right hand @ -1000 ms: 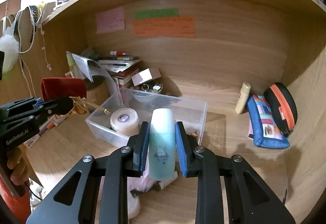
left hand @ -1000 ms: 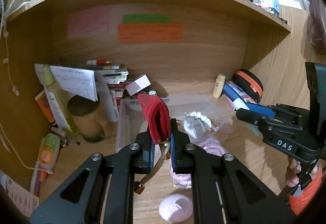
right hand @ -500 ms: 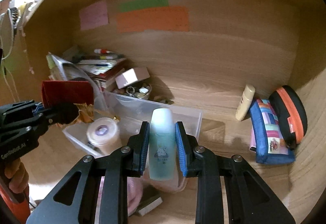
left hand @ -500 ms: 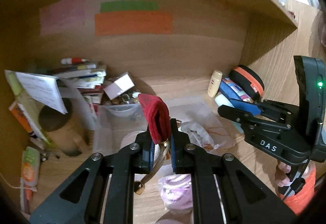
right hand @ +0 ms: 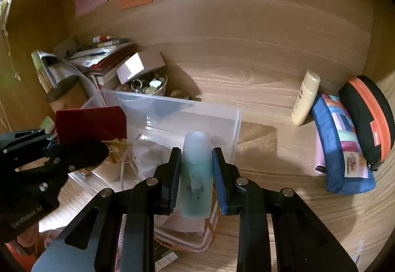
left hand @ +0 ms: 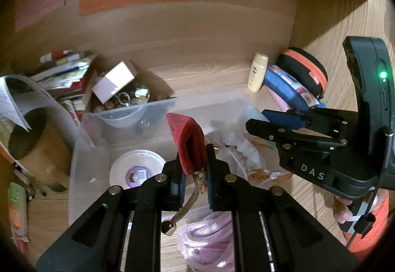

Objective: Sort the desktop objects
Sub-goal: 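Carry the red item and light-blue bottle over the clear box, then release the red item and light-blue bottle into the clear box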

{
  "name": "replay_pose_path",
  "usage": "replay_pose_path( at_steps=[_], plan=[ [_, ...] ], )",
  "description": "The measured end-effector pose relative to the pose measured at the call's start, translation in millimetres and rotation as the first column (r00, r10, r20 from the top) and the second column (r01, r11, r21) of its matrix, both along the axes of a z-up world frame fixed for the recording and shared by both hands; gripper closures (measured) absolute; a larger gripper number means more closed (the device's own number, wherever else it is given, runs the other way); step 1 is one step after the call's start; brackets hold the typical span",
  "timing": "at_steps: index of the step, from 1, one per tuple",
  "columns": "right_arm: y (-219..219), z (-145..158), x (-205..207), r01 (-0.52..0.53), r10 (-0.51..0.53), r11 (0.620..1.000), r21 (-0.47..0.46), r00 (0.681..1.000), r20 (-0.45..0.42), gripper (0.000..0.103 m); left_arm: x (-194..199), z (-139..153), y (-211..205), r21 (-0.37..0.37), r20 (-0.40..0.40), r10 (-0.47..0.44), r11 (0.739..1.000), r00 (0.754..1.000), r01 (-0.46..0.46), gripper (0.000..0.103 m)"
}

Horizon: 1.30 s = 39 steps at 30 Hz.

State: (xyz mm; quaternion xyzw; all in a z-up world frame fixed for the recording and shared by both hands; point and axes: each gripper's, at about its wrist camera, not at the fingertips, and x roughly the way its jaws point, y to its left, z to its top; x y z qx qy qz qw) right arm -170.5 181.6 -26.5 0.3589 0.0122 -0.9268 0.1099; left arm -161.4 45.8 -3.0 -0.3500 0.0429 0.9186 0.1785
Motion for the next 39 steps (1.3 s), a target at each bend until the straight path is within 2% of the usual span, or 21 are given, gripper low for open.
replay_pose_path(
  at_steps=[4, 9, 14, 18, 20, 23, 25, 29, 31, 33, 39],
  plan=[
    [-5.5, -4.2, -0.6, -0.005, 0.005, 0.999, 0.034, 1.0, 0.004, 0.08, -2.7, -5.4, 0.9, -0.004, 0.02, -0.011, 1.0, 1.0, 0.011, 0.087],
    [-9.1, -6.3, -0.9, 0.001, -0.001, 0.998, 0.065, 1.0, -0.002, 0.08, -0.2, -3.0, -0.9, 0.0, 0.004, 0.002, 1.0, 1.0, -0.002, 0.056],
    [-8.9, -4.7, 0.4, -0.006, 0.007, 0.998, 0.064, 1.0, -0.008, 0.08, 3.3, 2.7, -3.0, 0.001, -0.029, 0.015, 1.0, 0.999, -0.015, 0.048],
    [-8.3, -2.2, 2.4, -0.005, 0.006, 0.998, 0.062, 1.0, -0.02, 0.064, 3.1, 4.2, -5.3, -0.005, -0.034, 0.032, 0.999, 0.999, -0.032, 0.046],
    [-7.9, 1.0, 4.9, -0.002, 0.005, 0.998, 0.06, 0.999, -0.037, 0.061, 3.5, 6.9, -8.2, -0.008, -0.034, 0.045, 0.999, 0.998, -0.045, 0.046],
    [-8.1, 7.5, 8.9, -0.006, 0.009, 0.999, 0.053, 0.998, -0.054, 0.052, 8.1, 14.1, -14.3, -0.012, -0.048, 0.07, 0.997, 0.996, -0.071, 0.037],
    [-7.9, 12.8, 12.5, -0.009, 0.012, 0.999, 0.045, 0.998, -0.063, 0.039, 13.4, 19.2, -19.1, -0.012, -0.063, 0.082, 0.996, 0.995, -0.083, 0.032],
    [-11.3, 28.8, 27.2, -0.021, 0.025, 0.999, 0.045, 0.994, -0.103, 0.03, 27.1, 28.4, -28.9, -0.019, -0.084, 0.095, 0.995, 0.992, -0.097, 0.025],
    [-13.7, 35.5, 36.4, -0.023, 0.028, 0.999, 0.049, 0.993, -0.117, 0.015, 35.3, 31.4, -32.5, -0.027, -0.092, 0.101, 0.994, 0.991, -0.104, 0.021],
    [-15.0, 40.1, 46.0, -0.031, 0.036, 0.999, 0.042, 0.991, -0.129, 0.014, 44.1, 32.9, -35.9, -0.031, -0.096, 0.106, 0.994, 0.99, -0.109, 0.012],
    [-18.7, 41.8, 76.9, -0.037, 0.042, 0.999, 0.035, 0.99, -0.133, 0.011, 76.1, 31.2, -44.0, -0.059, -0.101, 0.114, 0.991, 0.988, -0.12, 0.008]
  ],
)
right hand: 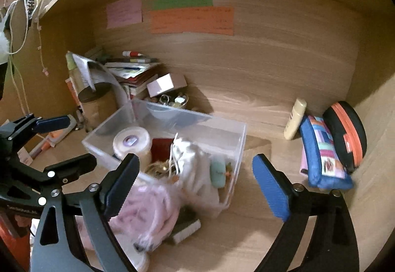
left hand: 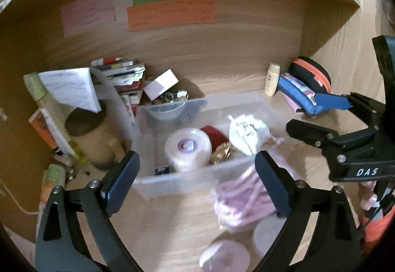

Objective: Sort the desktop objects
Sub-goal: 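Release the red item and light-blue bottle into the clear box, then grasp the pink round container with the left gripper while the right grasps the green bottle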

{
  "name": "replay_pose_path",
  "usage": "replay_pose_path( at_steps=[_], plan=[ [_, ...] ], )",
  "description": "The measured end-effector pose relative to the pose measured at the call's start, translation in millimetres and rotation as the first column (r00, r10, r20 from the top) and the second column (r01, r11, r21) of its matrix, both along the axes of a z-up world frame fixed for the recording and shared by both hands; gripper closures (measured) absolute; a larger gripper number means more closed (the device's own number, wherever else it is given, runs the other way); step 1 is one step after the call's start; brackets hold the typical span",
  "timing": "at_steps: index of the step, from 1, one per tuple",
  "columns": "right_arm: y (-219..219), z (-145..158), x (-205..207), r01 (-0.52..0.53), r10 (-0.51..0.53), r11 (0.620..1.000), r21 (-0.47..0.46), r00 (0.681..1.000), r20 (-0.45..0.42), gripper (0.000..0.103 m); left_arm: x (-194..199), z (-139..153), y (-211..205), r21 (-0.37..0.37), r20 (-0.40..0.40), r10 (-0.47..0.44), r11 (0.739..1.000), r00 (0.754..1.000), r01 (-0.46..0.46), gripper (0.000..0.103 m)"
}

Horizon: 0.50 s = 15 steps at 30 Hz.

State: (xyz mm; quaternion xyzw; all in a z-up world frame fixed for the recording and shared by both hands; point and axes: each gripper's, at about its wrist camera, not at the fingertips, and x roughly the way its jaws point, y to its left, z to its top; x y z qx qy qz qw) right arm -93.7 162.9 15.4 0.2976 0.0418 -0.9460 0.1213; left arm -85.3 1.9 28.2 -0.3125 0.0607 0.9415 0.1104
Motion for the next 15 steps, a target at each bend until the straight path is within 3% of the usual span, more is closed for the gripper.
replay_pose_path(
  at_steps=[9, 15],
  plan=[
    [3.1, -20.8, 25.0, 0.022, -0.021, 1.0, -0.005, 0.998, 0.056, 0.01, 38.0, -13.2, -12.3, -0.022, 0.025, 0.007, 1.0, 1.0, -0.006, 0.005],
    [2.9, -52.6, 33.0, 0.004, 0.001, 1.0, -0.027, 0.987, 0.162, 0.01, 54.8, -33.8, -19.6, -0.026, 0.076, 0.019, 1.0, 0.997, -0.017, 0.005]
  ],
)
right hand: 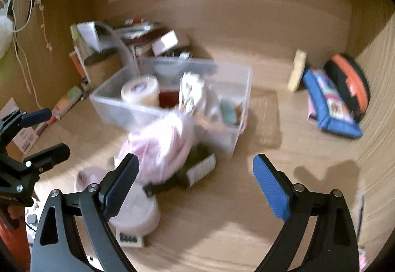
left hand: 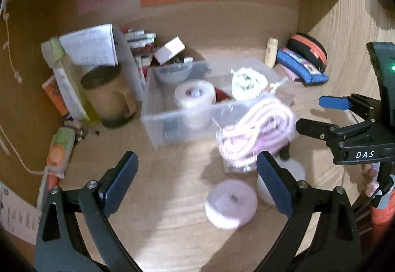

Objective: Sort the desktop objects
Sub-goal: 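Grasp the pink round container with the left gripper while the right grasps the green bottle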

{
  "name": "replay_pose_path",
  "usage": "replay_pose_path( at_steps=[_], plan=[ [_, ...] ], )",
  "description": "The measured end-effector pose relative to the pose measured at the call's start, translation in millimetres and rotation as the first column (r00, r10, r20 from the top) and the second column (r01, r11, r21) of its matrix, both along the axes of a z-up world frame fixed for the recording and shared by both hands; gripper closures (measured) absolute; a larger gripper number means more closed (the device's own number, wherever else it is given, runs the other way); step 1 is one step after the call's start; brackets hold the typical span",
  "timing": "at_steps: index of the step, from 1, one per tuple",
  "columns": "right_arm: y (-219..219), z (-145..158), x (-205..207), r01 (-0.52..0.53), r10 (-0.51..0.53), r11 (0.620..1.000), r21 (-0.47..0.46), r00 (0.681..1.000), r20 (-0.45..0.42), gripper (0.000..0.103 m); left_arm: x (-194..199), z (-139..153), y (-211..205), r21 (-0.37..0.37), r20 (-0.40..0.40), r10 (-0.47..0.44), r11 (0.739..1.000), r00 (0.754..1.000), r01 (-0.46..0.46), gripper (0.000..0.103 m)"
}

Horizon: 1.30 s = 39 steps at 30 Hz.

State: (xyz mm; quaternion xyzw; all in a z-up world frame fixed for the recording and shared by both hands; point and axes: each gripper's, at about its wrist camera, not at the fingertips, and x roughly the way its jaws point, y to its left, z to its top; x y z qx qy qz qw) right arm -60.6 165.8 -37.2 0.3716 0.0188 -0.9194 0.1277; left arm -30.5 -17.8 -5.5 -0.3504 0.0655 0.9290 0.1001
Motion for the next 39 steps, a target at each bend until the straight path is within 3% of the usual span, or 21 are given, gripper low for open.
replay_pose_path(
  at_steps=[9, 23, 30, 39],
  plan=[
    [-15.2, -40.7, -5.7, -0.033, 0.031, 0.999, 0.016, 0.992, 0.119, 0.01, 19.5, -28.8, -2.1, 0.025, 0.075, -0.001, 1.0, 0.997, -0.001, 0.005],
    [41.5, -54.0, -7.2, 0.105, -0.102, 0.994, -0.009, 0.979, 0.178, 0.01, 20.7, -60.1, 10.2, 0.044, 0.164, -0.034, 0.999, 0.986, 0.027, 0.005],
    [34.0, -52.6, -14.4, 0.073, -0.069, 0.997, -0.015, 0.981, 0.183, 0.011, 15.2, -68.8, 10.4, 0.024, 0.179, 0.003, 1.0, 0.984, -0.008, 0.005],
    [10.5, -62.0, -38.7, 0.012, -0.021, 0.999, 0.042, 0.978, 0.206, 0.024, 8.6, -73.2, 9.2, 0.037, 0.171, 0.022, 0.999, 0.985, -0.028, 0.005]
  ],
)
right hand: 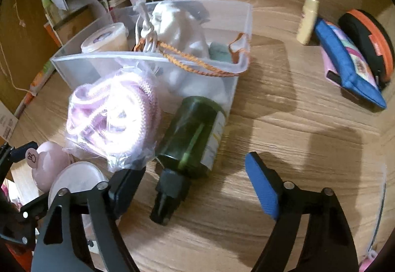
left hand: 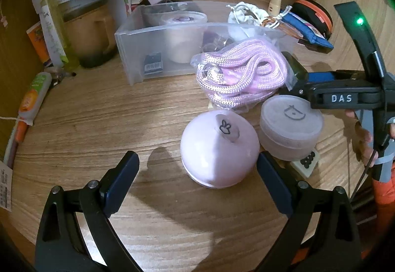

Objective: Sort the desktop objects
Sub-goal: 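Grasp the pink round container with the left gripper while the right grasps the green bottle, then carry the pink container and green bottle over the clear plastic box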

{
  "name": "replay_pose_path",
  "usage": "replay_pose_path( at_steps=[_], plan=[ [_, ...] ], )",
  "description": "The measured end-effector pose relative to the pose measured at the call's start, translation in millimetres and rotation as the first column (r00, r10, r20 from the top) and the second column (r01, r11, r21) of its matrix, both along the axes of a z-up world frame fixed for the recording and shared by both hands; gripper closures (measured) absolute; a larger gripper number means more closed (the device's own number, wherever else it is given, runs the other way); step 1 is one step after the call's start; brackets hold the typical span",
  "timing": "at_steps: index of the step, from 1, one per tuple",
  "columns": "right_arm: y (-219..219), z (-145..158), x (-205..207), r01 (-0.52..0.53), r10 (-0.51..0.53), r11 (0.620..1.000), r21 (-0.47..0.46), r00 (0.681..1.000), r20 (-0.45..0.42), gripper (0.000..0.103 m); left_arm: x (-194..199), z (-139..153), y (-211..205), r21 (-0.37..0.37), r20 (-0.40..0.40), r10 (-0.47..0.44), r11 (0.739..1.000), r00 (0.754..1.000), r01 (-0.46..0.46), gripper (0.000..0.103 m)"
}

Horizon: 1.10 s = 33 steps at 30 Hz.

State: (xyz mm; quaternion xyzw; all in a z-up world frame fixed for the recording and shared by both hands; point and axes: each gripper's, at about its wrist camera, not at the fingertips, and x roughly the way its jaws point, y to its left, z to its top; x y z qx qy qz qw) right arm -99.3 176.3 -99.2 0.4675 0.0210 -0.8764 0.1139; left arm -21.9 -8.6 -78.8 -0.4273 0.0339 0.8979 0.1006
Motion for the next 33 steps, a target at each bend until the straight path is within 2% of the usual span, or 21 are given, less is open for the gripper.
replay_pose_path(
  at_steps=[2, 4, 5, 7, 9, 11, 20, 33],
  plan=[
    [-3.0, -0.8, -0.8, -0.005, 0.005, 1.0, 0.026, 1.0, -0.011, 0.026, -1.1, -0.7, -0.6, 0.004, -0.005, 0.006, 1.0, 1.0, -0.005, 0.006],
    [-4.7, -0.7, -1.1, -0.014, 0.014, 0.999, 0.035, 1.0, -0.015, 0.034, -1.3, -0.6, -0.1, 0.006, -0.012, 0.007, 1.0, 1.0, -0.007, 0.01],
    [-5.4, -0.5, -1.1, -0.019, 0.02, 0.999, 0.038, 1.0, -0.019, 0.036, -1.2, -0.3, 0.3, 0.008, -0.015, 0.007, 1.0, 1.0, -0.006, 0.015],
    [-6.3, -0.1, -0.8, -0.023, 0.024, 0.999, 0.047, 0.999, -0.028, 0.051, -1.6, 0.3, 1.2, 0.008, -0.017, 0.005, 1.0, 1.0, -0.005, 0.026],
    [-7.1, 0.6, 0.7, -0.033, 0.035, 0.998, 0.05, 0.999, -0.033, 0.059, -2.3, 0.0, 0.8, 0.009, -0.017, 0.01, 1.0, 1.0, -0.01, 0.037],
    [-6.2, 0.8, 3.1, -0.034, 0.035, 0.999, 0.04, 0.999, -0.033, 0.06, -3.7, -0.1, -0.3, 0.014, -0.015, 0.016, 1.0, 1.0, -0.016, 0.041],
    [4.9, 15.4, 30.9, -0.01, 0.013, 1.0, 0.028, 0.996, -0.094, 0.061, -3.3, 5.4, -8.5, 0.021, -0.025, 0.052, 0.998, 0.998, -0.051, 0.041],
    [15.7, 55.9, 48.2, 0.007, -0.01, 1.0, -0.013, 0.978, -0.208, 0.061, -2.0, 51.7, -17.5, 0.048, -0.144, 0.093, 0.995, 0.985, -0.087, 0.041]
  ],
)
